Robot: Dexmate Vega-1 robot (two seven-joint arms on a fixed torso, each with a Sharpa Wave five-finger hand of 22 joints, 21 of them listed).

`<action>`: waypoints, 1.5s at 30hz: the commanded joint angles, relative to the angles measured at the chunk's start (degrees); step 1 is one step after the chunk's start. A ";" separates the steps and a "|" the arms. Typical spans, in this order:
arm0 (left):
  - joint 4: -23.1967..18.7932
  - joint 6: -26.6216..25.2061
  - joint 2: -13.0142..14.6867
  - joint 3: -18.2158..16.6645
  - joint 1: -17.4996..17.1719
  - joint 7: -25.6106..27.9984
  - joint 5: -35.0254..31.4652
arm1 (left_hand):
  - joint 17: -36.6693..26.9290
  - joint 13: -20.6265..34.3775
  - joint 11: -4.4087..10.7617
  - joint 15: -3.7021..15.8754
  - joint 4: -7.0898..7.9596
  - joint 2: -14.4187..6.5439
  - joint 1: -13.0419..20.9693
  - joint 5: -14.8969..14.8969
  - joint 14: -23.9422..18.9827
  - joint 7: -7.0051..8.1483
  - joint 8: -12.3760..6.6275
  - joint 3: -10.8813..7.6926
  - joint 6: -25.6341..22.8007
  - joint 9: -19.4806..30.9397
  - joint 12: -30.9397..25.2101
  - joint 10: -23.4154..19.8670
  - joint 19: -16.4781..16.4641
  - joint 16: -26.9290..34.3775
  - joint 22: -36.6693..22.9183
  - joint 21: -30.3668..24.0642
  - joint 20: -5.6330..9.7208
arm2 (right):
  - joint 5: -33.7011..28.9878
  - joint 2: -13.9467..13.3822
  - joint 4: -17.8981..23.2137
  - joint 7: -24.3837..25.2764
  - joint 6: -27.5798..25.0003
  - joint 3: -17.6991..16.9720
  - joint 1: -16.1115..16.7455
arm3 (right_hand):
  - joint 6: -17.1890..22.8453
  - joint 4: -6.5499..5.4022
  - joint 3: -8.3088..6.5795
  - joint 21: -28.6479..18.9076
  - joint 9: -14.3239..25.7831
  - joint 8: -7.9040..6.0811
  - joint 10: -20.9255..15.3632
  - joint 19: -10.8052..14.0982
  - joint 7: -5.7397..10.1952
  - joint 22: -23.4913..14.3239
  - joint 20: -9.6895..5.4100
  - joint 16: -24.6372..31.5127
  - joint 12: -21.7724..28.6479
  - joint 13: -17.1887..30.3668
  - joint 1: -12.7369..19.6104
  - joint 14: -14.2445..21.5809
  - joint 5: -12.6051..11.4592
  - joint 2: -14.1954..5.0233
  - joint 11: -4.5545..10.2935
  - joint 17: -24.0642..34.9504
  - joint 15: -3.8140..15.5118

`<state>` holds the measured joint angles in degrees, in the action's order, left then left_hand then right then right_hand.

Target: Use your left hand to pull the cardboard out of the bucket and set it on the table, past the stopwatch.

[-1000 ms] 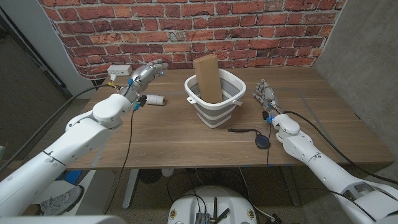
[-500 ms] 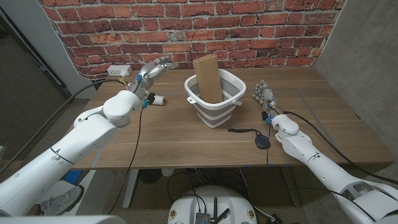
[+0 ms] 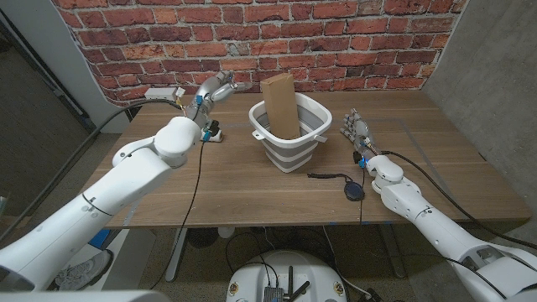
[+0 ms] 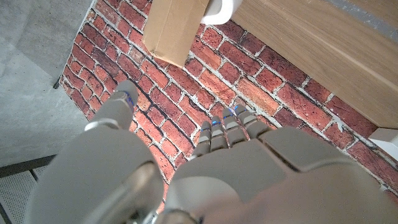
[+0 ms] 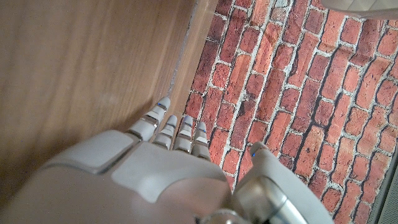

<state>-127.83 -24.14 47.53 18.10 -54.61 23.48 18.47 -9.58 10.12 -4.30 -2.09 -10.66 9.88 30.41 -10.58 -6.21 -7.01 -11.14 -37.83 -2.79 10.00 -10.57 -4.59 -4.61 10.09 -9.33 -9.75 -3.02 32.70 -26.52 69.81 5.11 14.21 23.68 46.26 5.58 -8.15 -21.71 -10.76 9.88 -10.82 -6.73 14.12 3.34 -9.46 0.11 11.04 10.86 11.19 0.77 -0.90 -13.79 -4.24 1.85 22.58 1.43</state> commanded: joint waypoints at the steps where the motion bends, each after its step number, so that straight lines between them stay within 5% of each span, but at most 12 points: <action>1: -0.26 -4.33 -1.96 3.06 4.21 -0.30 -3.00 | -0.01 -0.02 -1.38 -1.22 0.07 0.20 1.46 0.15 0.91 -1.04 0.47 0.65 2.16 0.13 0.31 1.27 0.71 -0.25 -0.10 -0.15 -1.50 | 0.22 -0.19 -0.32 -0.67 0.40 -0.09 0.01 | 0.10 -0.37 -0.02 0.02 0.16 0.18 -0.26 0.10 0.43 -0.24 0.79 0.28 0.25 -0.02 -0.05 -0.15 -0.20 -1.68 0.42 0.00 -0.57; 8: 1.71 -5.38 -3.52 4.67 6.93 -1.43 -3.46 | 0.00 -0.04 -2.15 -2.14 0.13 0.13 2.23 0.04 1.64 -2.00 0.46 1.20 3.18 0.11 0.37 2.33 1.49 -0.19 -0.12 -0.17 -3.24 | 0.31 -0.29 -0.39 -0.85 0.38 -0.17 -0.08 | 0.35 -0.42 0.08 0.01 0.16 0.09 -0.29 0.03 1.00 -0.26 1.00 0.34 0.25 -0.05 -0.11 -0.19 -0.20 -1.66 0.60 -0.11 -0.79; 21: 8.14 -3.85 -6.30 7.26 11.75 -5.09 -2.37 | -0.01 -0.04 -3.21 -2.75 0.19 0.02 3.20 -0.08 1.05 -2.82 0.23 1.90 3.71 0.12 -0.13 2.13 3.48 0.28 -0.12 -0.18 -3.64 | 0.41 -0.55 -0.08 -0.62 0.25 -0.40 0.11 | 0.69 -0.49 0.23 0.03 0.17 0.00 -0.21 -0.17 1.60 -0.29 1.58 0.42 0.23 -0.09 -0.18 -0.33 -0.22 -1.66 0.65 -0.29 -1.01; 37: 10.21 -7.93 -9.04 10.84 16.54 -5.35 -3.70 | -0.06 0.25 -1.57 -0.64 0.10 -0.49 6.74 -0.84 -3.55 -3.07 -1.31 2.42 0.39 0.36 -1.40 -2.30 1.34 1.20 -0.08 -0.96 -2.78 | 0.42 0.28 -1.61 -0.90 1.49 -0.40 -0.45 | 1.02 -0.57 0.40 -0.11 0.17 -0.05 -0.45 0.03 1.84 -0.31 1.76 0.58 0.32 -0.13 -0.23 -0.27 -0.23 -1.67 0.58 -0.49 -1.09; 45: 8.33 -12.05 -8.32 10.73 17.11 -5.78 -2.86 | -0.15 0.48 -0.69 1.03 0.09 -0.21 9.04 -1.05 -7.54 -2.86 -2.14 3.21 -2.02 0.50 -1.98 -5.29 -1.12 1.70 -0.09 -1.26 -1.94 | 0.48 0.20 -1.54 -0.76 1.71 -0.56 -0.20 | 1.18 -0.58 0.48 -0.13 0.17 -0.06 -0.44 0.03 1.99 -0.32 1.88 0.64 0.31 -0.14 -0.23 -0.28 -0.24 -1.69 0.62 -0.61 -1.07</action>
<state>-118.47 -31.75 39.24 27.93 -39.41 18.44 15.19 -9.60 10.28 -5.09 -1.51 -10.64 9.65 38.61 -11.25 -12.53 -7.08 -12.84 -35.03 -3.87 10.28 -11.91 -8.72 -4.75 11.26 -9.34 -10.44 -4.92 33.08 -26.50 68.67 4.41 15.42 23.27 46.04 6.46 -8.58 -21.28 -10.76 9.88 -10.82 -7.04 14.01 4.83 -9.45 1.65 11.26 10.85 10.93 0.77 -0.89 -13.78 -4.24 2.15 21.85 0.82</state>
